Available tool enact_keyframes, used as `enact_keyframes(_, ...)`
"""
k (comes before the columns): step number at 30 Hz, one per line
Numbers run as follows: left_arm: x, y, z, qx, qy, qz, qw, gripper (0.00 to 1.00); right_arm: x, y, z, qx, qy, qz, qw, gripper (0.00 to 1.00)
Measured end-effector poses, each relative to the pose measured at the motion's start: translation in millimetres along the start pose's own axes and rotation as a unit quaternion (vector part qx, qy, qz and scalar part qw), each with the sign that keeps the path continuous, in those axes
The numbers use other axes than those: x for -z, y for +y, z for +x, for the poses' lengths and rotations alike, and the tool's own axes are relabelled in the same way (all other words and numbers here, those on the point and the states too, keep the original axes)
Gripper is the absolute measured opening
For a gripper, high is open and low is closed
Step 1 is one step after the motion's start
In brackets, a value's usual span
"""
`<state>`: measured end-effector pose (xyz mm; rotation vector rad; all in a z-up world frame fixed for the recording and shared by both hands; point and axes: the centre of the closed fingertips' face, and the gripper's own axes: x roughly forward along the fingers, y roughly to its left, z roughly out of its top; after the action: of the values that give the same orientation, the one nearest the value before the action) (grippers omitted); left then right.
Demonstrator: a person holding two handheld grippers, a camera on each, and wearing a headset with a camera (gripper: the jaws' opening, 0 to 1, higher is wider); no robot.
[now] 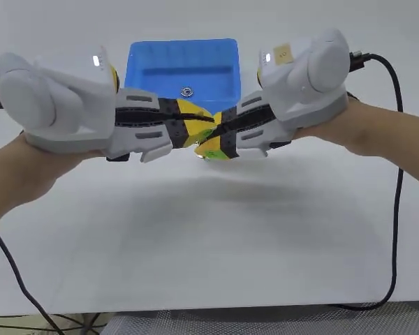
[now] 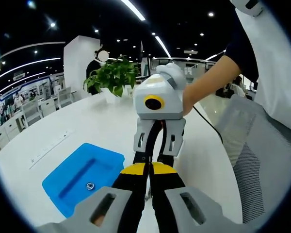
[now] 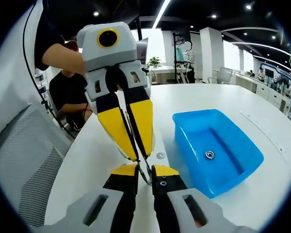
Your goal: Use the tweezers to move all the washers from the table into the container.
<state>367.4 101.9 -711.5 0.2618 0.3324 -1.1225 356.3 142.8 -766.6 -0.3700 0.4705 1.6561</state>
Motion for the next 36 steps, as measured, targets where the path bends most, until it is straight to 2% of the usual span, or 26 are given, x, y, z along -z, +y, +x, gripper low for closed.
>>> enact_keyframes(6,1.0,2.4,-2.7,-0.007,0.001,-0.002,1.0,0.05,0.0,-0.1,2.6,0.001,0.002,-0.018,0.9998,0.11)
enact_keyframes(17,-0.8,1.7,-0.3,-0.015,-0.001,-0.007,0.9999,0.05,0.5,-0.6,0.2,0.005,-0.027,-0.037,0.9989,0.09)
enact_keyframes(25,1.4,5.7,-1.1,-0.048,-0.002,-0.017,0.9987,0.07,-1.4,-2.8,1.5,0.013,-0.027,-0.045,0.9986,0.09)
enact_keyframes(30,2.4,7.1,-4.6,-0.054,-0.001,-0.025,0.9982,0.08,-3.4,-1.2,4.2,0.015,-0.024,-0.045,0.9986,0.09)
enact_keyframes(35,-2.8,4.1,-8.5,-0.053,-0.013,-0.027,0.9981,0.15,-9.1,-0.5,5.8,0.019,-0.026,-0.043,0.9985,0.09)
enact_keyframes(36,-4.4,5.4,-10.3,-0.06,-0.014,-0.024,0.9978,0.16,-10.6,-0.6,4.7,0.02,-0.026,-0.043,0.9986,0.09)
